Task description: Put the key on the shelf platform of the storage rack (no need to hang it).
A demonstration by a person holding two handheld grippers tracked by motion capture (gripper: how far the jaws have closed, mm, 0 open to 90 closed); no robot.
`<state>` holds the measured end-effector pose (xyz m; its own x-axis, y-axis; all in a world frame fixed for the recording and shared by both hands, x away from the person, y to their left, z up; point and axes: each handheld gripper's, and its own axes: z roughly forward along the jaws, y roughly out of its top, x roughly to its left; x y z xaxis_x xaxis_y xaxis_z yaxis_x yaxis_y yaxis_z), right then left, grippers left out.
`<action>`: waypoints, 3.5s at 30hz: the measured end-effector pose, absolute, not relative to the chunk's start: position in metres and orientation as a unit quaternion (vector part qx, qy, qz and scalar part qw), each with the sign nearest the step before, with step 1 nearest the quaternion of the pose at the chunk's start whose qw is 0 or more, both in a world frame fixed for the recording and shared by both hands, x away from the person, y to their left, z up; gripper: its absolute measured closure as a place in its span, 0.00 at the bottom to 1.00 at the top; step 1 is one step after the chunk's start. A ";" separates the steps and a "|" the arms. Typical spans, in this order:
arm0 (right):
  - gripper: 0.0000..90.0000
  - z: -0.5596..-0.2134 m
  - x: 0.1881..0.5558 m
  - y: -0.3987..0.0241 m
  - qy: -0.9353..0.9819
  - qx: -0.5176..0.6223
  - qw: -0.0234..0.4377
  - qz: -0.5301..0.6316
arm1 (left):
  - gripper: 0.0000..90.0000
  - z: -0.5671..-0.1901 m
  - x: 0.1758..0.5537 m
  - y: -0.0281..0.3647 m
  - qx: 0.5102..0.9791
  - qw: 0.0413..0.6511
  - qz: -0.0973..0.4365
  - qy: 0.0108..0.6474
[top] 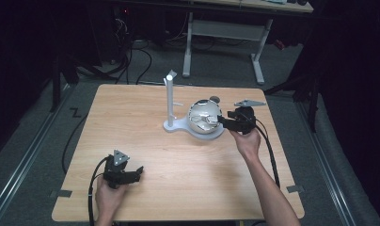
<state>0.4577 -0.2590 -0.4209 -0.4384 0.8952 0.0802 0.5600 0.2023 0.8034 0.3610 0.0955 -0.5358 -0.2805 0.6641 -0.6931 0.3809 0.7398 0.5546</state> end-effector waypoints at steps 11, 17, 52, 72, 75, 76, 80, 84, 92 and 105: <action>0.53 -0.418 0.445 -0.274 0.739 0.493 0.204 0.411 | 0.19 -0.536 0.361 0.096 0.333 0.500 0.142 0.786; 0.53 -0.414 0.437 -0.280 0.736 0.495 0.204 0.414 | 0.19 -0.536 0.361 0.095 0.332 0.500 0.142 0.787; 0.54 -0.414 0.381 -0.324 0.705 0.513 0.201 0.446 | 0.19 -0.536 0.361 0.096 0.336 0.501 0.143 0.784; 0.54 -0.428 0.354 -0.334 0.700 0.509 0.192 0.463 | 0.19 -0.536 0.361 0.096 0.335 0.501 0.144 0.785; 0.54 -0.429 0.350 -0.331 0.703 0.505 0.193 0.463 | 0.19 -0.536 0.361 0.096 0.336 0.501 0.145 0.784; 0.54 -0.431 0.349 -0.330 0.704 0.503 0.192 0.463 | 0.19 -0.536 0.361 0.096 0.335 0.501 0.144 0.785; 0.54 -0.435 0.345 -0.328 0.704 0.502 0.188 0.466 | 0.19 -0.536 0.361 0.096 0.335 0.501 0.144 0.785; 0.54 -0.440 0.341 -0.325 0.706 0.499 0.185 0.468 | 0.19 -0.536 0.361 0.096 0.337 0.502 0.144 0.784; 0.54 -0.447 0.338 -0.319 0.710 0.496 0.181 0.467 | 0.19 -0.536 0.361 0.096 0.335 0.501 0.144 0.784; 0.55 -0.461 0.338 -0.307 0.715 0.493 0.165 0.468 | 0.19 -0.536 0.361 0.096 0.337 0.502 0.144 0.784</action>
